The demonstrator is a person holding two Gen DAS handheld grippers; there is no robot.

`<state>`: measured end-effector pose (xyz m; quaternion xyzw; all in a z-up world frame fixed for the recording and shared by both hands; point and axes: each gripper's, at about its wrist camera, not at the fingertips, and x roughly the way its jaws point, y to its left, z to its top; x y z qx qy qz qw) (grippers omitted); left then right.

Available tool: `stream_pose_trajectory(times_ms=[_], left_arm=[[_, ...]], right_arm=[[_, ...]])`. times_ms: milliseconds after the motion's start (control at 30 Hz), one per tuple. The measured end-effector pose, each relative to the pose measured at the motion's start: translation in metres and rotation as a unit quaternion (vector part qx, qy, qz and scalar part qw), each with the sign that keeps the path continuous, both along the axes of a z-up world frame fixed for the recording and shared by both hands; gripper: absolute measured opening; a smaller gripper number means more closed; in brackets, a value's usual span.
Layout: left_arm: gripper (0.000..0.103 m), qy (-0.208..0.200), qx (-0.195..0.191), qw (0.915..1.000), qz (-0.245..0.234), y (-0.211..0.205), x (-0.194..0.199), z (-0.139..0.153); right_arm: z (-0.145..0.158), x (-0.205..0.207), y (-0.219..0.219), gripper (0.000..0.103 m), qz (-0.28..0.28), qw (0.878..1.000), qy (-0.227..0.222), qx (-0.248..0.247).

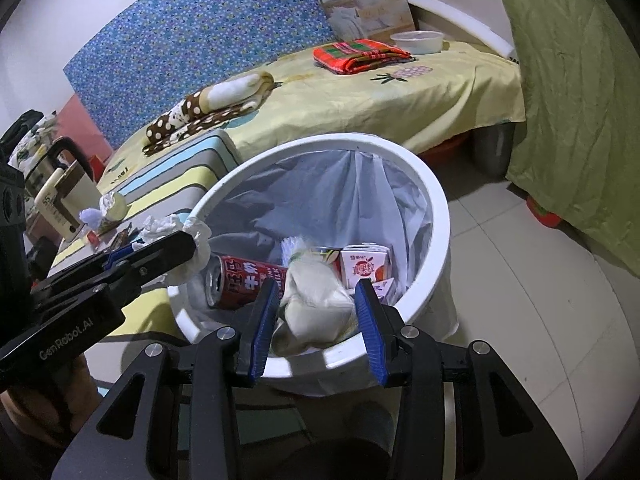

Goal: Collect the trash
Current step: 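Open the right tool, then the left tool, dropping both items into the bin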

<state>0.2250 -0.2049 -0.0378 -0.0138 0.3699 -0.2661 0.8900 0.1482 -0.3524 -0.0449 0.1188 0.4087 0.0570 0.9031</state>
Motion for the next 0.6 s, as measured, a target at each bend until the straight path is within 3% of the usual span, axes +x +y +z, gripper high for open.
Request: stream_pose_trajectory(times_ms=[100,200,333,600], left_arm=[[0.031,0.003,-0.002,1.0,-0.003,-0.001,0.0,-0.002],[0.036,0.002,-0.006,1.0,-0.003,0.001,0.0,-0.002],[0.042,0.0,-0.014,0.9999,-0.001,0.004,-0.001,0.001],[0.044,-0.002,-0.026,0.9996,0.005,0.016,-0.006,0.009]], right_arm=[[0.0,0.001,-0.001,0.044,-0.001,1.0,0.001,0.002],[0.001,0.0,-0.003,0.054,-0.006,1.0,-0.003,0.004],[0.006,-0.003,-0.003,0.054,-0.009,1.0,-0.012,0.001],[0.011,-0.007,-0.001,0.054,-0.007,1.0,-0.022,0.003]])
